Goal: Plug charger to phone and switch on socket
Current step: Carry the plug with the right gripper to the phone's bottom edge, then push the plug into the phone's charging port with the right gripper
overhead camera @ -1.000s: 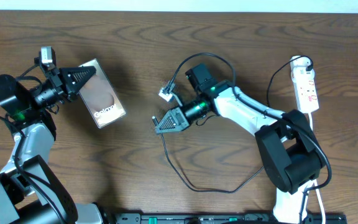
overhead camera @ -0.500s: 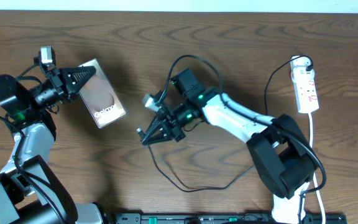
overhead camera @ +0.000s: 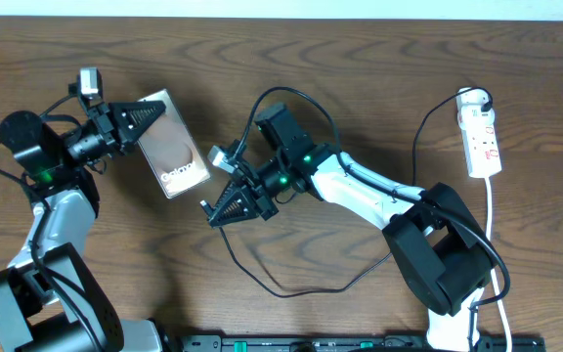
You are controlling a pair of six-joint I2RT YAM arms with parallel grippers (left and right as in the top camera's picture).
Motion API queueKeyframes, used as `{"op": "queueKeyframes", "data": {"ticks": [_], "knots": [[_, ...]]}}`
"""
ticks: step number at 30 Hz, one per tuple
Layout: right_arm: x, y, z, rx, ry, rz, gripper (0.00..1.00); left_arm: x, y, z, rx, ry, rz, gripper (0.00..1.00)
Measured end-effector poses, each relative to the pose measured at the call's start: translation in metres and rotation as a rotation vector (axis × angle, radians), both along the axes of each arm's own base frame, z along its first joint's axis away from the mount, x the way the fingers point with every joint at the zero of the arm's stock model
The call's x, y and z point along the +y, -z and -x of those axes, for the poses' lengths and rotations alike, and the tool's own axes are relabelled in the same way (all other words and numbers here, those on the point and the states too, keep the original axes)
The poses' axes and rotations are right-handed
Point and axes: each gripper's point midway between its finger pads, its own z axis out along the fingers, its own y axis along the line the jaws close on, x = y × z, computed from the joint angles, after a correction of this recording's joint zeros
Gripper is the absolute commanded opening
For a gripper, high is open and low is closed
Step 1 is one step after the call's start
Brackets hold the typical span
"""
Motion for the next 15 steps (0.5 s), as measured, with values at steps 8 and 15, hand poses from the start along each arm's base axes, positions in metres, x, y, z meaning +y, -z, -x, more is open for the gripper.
{"op": "queueKeyframes", "data": {"ticks": [8, 15], "knots": [[0.007, -0.002, -0.01, 0.02, 0.046, 0.044, 0.01, -0.005, -0.003, -0.001, -0.028, 0.004, -0.012, 0.07], [0.011, -0.003, -0.015, 0.034, 0.067, 0.062, 0.01, -0.004, -0.003, -0.004, -0.028, -0.013, -0.011, 0.07]]}}
